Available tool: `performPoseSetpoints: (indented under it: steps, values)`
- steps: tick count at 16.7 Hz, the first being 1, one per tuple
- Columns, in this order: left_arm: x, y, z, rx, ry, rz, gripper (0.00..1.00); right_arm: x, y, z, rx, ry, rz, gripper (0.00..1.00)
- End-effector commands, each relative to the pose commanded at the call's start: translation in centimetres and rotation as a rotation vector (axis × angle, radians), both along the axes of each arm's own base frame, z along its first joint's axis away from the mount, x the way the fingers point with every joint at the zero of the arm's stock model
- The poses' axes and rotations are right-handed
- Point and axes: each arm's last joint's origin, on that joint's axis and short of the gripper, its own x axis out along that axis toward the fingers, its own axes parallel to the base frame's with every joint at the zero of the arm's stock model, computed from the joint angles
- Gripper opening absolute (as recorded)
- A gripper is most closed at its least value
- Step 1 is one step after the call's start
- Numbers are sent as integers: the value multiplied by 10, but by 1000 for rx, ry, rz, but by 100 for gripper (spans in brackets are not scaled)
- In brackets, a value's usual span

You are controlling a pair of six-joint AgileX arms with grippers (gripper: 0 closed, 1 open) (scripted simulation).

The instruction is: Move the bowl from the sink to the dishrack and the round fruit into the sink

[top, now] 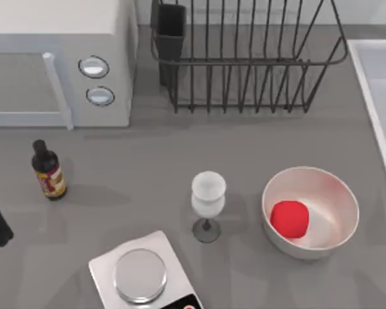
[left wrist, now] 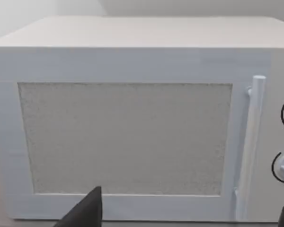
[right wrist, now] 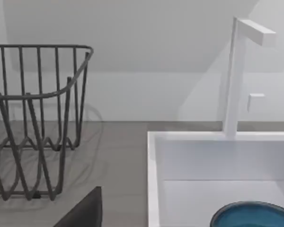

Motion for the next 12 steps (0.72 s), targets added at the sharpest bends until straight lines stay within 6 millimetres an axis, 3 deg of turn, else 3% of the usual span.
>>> performPoseSetpoints:
  steps: [4,6,9,12]
  values:
    - [0,0,0,0,0,0,100,0,0,4,-6,16,-3,100]
    - [0,0,0,0,0,0,100,2,-1,15,-21,56,-16,100]
    - [0,0,0,0,0,0,100,11,-5,47,-53,144,-50,100]
    - [0,0,0,0,0,0,100,36,-10,87,-91,281,-79,100]
